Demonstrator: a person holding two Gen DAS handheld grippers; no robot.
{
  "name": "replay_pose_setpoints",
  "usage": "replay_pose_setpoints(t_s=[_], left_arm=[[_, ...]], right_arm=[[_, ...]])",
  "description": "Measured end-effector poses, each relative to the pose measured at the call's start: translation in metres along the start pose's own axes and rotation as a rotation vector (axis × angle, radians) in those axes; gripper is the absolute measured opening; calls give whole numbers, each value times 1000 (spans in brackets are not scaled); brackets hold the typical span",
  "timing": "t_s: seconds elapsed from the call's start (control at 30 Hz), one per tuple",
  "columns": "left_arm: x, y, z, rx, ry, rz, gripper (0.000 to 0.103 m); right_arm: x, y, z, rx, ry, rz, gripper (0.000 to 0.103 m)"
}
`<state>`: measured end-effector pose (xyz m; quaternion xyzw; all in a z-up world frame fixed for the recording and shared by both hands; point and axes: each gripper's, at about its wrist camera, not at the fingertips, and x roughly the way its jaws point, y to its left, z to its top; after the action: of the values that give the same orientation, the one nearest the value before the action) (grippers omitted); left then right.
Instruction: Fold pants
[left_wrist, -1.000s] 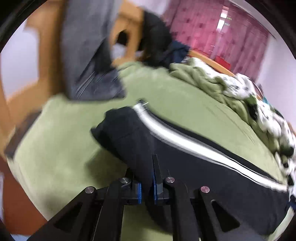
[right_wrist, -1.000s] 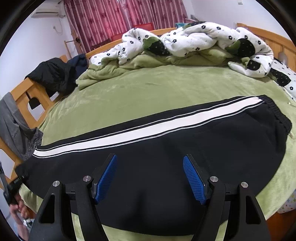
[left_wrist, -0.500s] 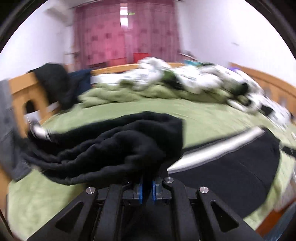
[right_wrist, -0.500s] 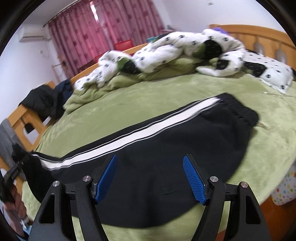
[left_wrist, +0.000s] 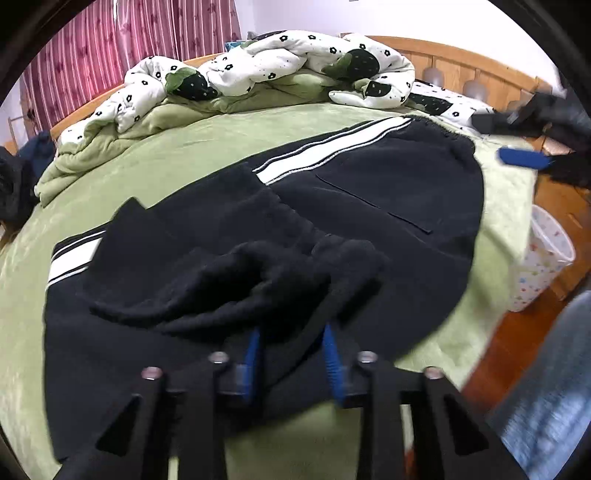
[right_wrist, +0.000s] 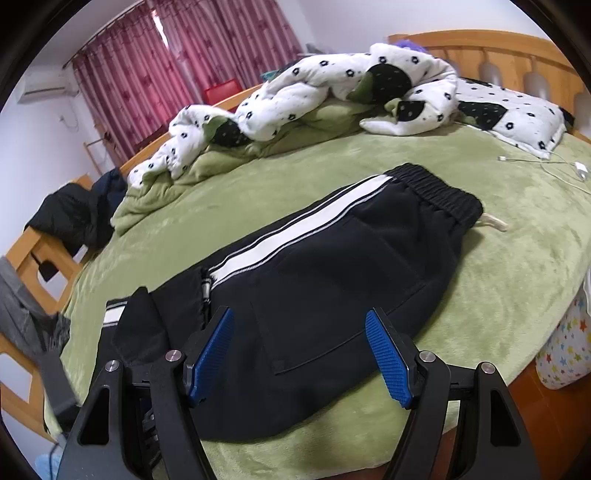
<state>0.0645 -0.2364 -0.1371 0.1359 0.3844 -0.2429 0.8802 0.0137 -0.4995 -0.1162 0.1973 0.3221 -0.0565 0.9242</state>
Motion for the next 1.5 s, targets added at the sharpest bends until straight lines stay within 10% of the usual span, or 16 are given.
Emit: replay_pose_setpoints(t_s=[0.17, 0.5, 0.77, 0.87, 0.97, 1.23, 1.5], left_arm=[[-47, 45, -21, -39, -87, 83, 61], [-74, 162, -80, -225, -31, 273, 62], [-77, 211, -109, -361, -7, 301, 62], [-81, 221, -112, -393, -23, 283, 62], [-84, 226, -114, -412, -29, 277, 62], [-88, 229, -114, -439, -49, 224, 62], [-87, 226, -111, -453, -57, 117, 62]], right_arm=[[14, 28, -3, -45, 41, 40, 73], [50, 142, -29, -289, 146, 255, 73], [86, 238, -86, -706, 210, 167, 73], [110, 250, -115, -837, 250, 44, 59], [105, 259, -127, -933, 202, 49, 10], [82, 176, -39, -425, 93, 22, 8], [102, 109, -32, -204, 271, -14, 31]])
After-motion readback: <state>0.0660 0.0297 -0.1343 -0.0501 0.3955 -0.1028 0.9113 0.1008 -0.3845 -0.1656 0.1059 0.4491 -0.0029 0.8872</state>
